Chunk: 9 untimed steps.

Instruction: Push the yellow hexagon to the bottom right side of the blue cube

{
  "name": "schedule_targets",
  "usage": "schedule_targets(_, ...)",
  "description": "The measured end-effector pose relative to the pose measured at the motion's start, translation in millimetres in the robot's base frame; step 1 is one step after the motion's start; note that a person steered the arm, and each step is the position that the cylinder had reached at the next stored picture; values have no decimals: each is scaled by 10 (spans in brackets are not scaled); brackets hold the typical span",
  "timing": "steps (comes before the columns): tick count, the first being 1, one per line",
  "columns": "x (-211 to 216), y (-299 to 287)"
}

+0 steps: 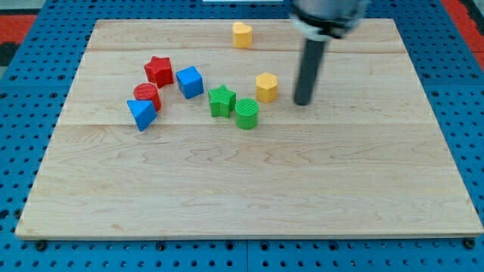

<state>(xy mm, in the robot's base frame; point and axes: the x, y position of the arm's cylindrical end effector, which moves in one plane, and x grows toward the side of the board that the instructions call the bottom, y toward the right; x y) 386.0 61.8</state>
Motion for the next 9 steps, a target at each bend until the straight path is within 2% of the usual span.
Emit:
schedule_targets(1,-104,-67)
schedule_targets(2,-205,137)
schedule_targets(3,-380,-199)
schedule_targets(4,-380,-1147)
schedule_targets(5,-384,-1843)
schedule_targets(6,-717,-1575)
schedule_targets(7,-890,-1917)
schedule_targets(8,-608,-2587)
schedule_targets(9,-622,-2329)
